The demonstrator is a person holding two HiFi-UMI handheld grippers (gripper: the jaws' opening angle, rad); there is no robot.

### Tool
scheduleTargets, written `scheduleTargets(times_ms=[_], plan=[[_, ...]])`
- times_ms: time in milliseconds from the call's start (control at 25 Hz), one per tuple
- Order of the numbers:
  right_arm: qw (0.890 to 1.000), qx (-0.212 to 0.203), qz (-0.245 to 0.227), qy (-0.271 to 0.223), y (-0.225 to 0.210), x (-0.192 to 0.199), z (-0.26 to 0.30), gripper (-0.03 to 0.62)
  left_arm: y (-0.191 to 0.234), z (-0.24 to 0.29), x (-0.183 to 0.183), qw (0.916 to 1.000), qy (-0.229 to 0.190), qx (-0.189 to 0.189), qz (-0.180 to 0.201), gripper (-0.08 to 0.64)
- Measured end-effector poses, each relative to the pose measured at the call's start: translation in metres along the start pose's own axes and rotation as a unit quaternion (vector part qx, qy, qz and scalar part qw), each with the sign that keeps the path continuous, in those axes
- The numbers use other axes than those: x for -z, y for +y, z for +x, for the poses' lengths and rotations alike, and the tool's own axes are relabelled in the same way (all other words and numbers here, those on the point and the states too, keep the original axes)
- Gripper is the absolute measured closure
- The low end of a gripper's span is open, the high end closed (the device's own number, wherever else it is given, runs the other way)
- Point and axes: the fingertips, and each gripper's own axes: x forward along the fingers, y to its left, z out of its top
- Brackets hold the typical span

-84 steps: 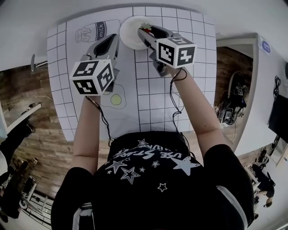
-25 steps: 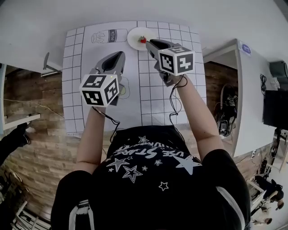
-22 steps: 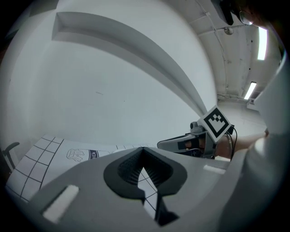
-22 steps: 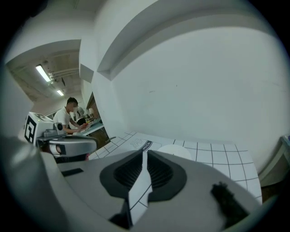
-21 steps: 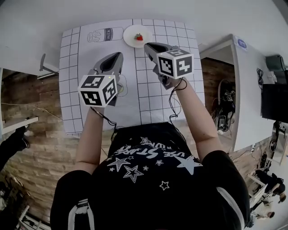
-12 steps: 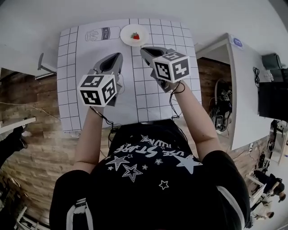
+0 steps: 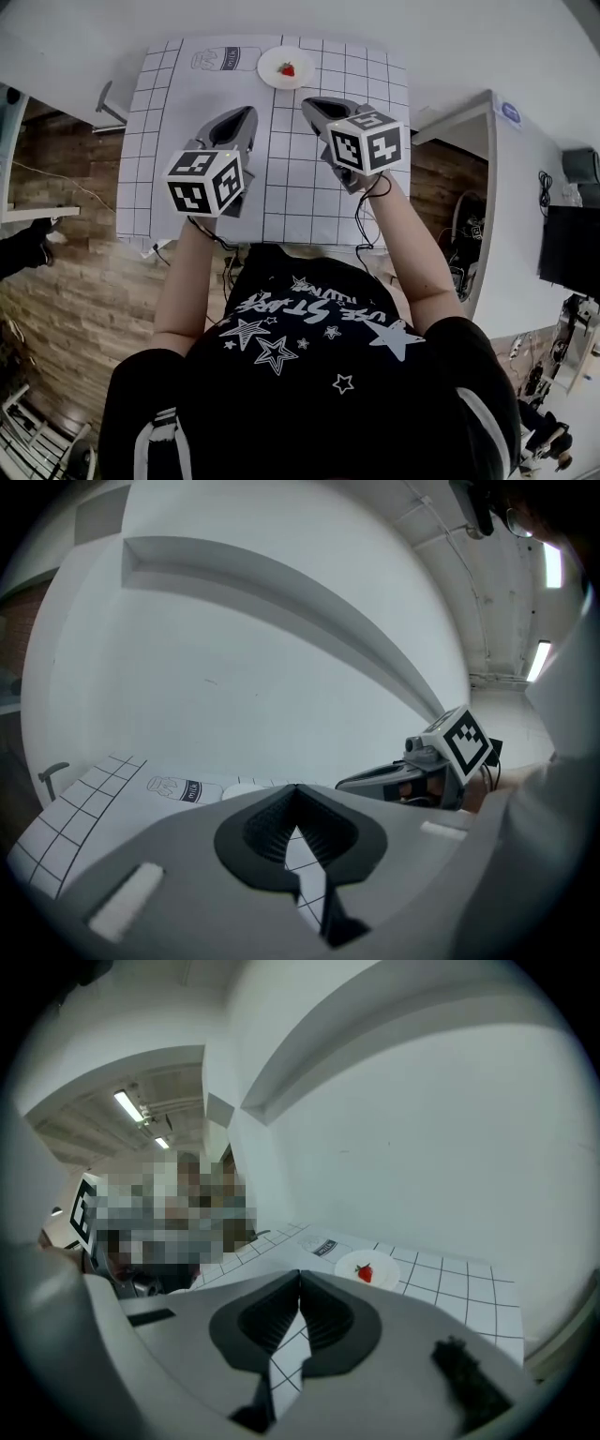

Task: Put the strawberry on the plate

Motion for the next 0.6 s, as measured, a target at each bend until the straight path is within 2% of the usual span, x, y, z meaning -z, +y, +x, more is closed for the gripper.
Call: scheduleTargets(times_ms=[280, 600], plan=[[0.999, -0.033, -0.004, -0.013, -0.007, 0.019, -0.048, 0.578, -0.06, -0.009, 0.017, 0.9995, 0.004, -0.028, 0.013, 0.555], [0.997, -0.064, -0.028, -0.035, -0.008, 0.037, -0.112, 0.578, -0.128, -0.025, 0.027, 0.9975, -0.02, -0.063, 0.027, 0.555]])
